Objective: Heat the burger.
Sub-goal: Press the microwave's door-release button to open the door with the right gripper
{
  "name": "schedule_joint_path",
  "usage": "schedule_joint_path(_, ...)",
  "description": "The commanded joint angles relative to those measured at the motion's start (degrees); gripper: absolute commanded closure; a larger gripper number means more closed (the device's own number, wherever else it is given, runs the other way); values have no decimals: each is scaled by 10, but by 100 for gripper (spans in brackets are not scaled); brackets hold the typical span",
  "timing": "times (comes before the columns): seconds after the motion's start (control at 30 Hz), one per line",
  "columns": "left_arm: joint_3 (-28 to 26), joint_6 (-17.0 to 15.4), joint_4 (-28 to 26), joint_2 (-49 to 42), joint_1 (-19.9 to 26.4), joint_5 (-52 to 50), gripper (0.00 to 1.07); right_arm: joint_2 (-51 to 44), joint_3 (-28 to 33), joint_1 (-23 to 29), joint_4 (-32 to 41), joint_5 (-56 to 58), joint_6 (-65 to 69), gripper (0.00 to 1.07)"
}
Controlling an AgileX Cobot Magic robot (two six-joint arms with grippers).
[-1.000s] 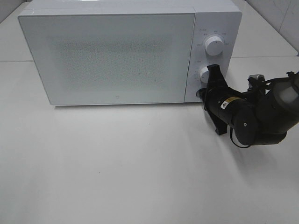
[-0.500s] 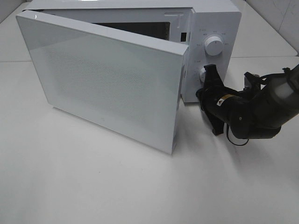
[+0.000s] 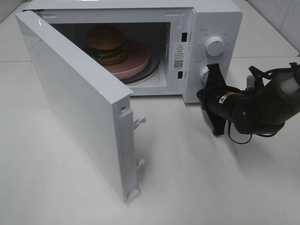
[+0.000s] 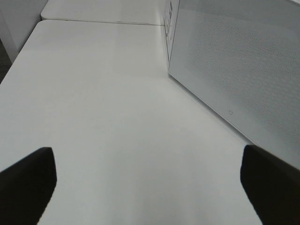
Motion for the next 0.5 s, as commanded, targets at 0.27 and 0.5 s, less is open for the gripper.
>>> schedule_joint_path(0.27, 2, -2, 1, -6, 1, -5, 7, -15, 19, -3, -21, -121, 7, 107)
schedule_joint_path(0.5, 2, -2, 1, -6, 1, -5, 7, -16, 40, -3, -22, -119, 8, 107)
